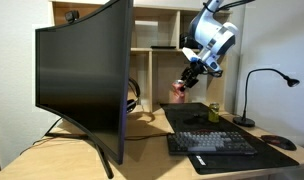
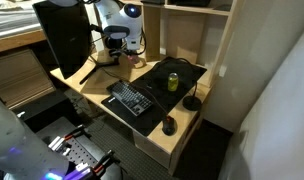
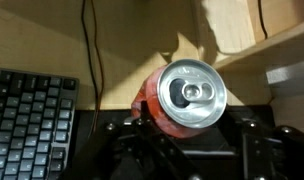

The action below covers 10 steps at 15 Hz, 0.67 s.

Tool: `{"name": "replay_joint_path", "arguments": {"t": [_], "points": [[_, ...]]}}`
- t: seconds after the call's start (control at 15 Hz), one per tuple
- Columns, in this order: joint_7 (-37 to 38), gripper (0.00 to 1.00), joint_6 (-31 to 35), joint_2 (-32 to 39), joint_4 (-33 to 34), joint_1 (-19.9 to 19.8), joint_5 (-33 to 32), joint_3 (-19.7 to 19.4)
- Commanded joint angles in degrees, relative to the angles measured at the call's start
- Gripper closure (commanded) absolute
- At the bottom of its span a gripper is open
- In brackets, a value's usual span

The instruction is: Put the orange can next to the yellow can.

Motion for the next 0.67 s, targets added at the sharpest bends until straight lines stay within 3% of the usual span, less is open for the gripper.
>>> {"name": "replay_joint_path", "arguments": {"t": [0.0, 0.13, 0.2, 0.6], "points": [[1.8, 0.33, 0.6, 0.3, 0.5, -1.2, 0.2, 0.2], [3.3, 0.33, 1.4, 0.7, 1.3, -1.8, 0.9, 0.1], [3.8, 0.58, 1.5, 0.9, 1.4, -1.7, 0.9, 0.1], [17.1, 0.58, 8.7, 12.5, 9.0, -2.5, 3.5, -1.3]]}}
